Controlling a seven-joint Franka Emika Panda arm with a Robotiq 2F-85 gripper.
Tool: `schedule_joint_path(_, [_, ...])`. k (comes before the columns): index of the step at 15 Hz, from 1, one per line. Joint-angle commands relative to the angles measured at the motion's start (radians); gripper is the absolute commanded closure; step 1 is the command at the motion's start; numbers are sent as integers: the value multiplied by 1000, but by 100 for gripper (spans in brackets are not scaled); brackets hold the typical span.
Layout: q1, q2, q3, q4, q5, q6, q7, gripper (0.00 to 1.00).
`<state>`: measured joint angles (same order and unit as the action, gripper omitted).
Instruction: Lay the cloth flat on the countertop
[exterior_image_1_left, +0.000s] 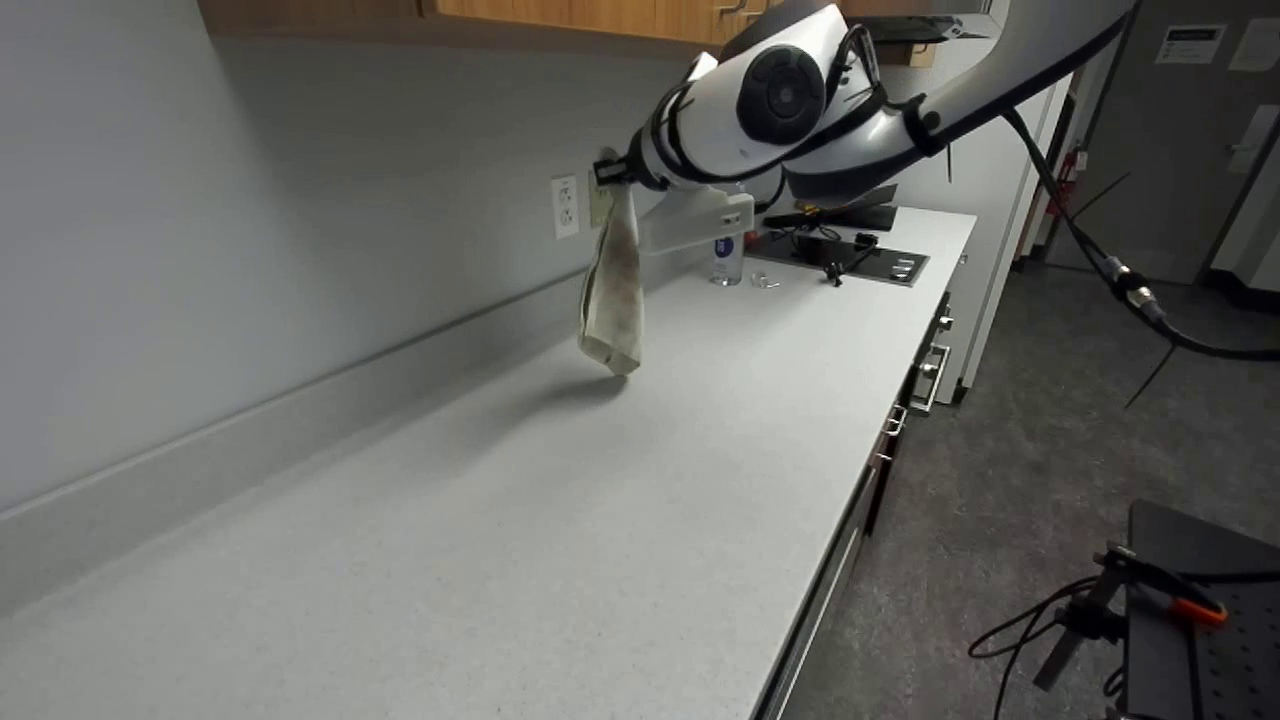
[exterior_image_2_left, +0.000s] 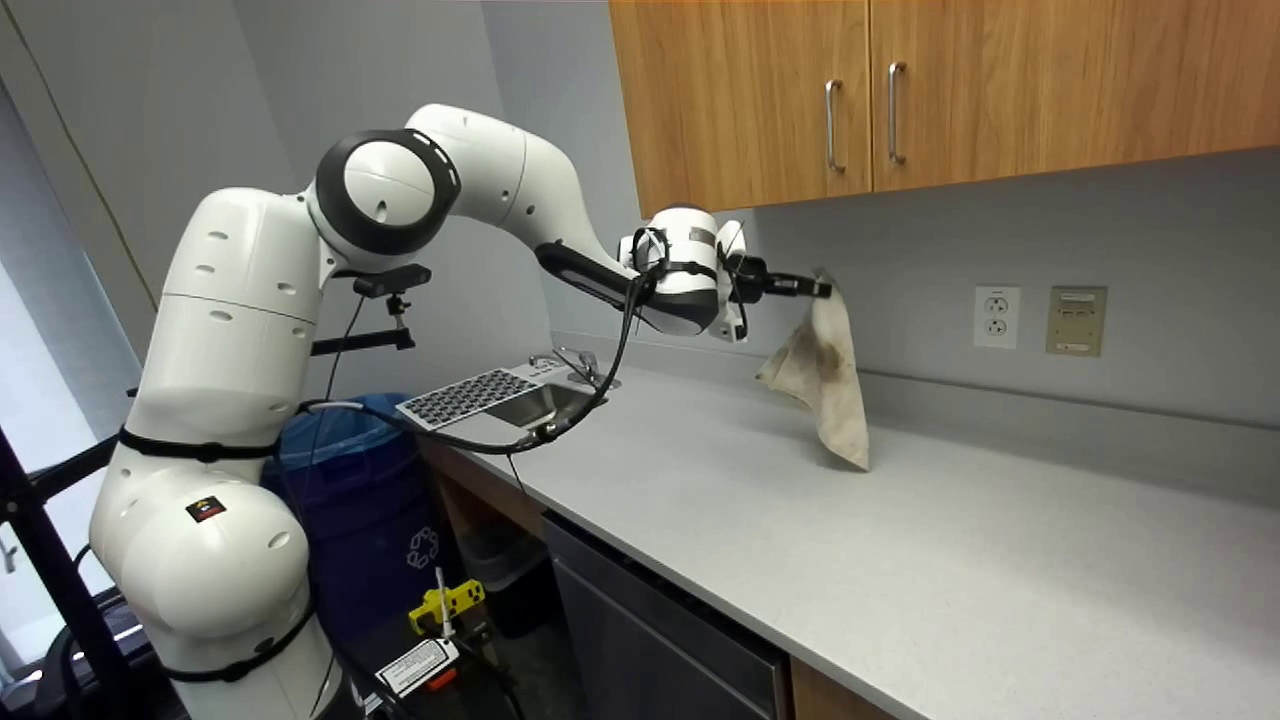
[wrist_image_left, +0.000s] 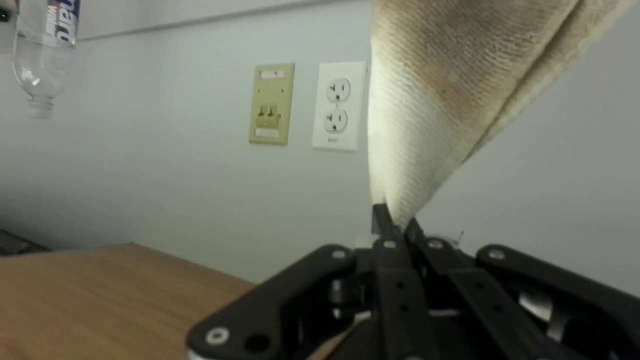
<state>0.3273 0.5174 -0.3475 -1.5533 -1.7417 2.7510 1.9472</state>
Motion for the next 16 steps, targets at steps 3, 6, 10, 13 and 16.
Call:
schedule_joint_path(3, [2,-163,-42,-365,88,-15,-158,99])
schedule_joint_path(6, [9,-259,-71,-535,123,-42,-218,99])
schedule_joint_path(10, [5,-341,-89,-687,165,-87,-300,99])
schedule_joint_path(13, [-162,-398,87,-790,288,-158,-453,91])
schedule_joint_path(16, [-244,-421,175,-844,403,-207,-564,57])
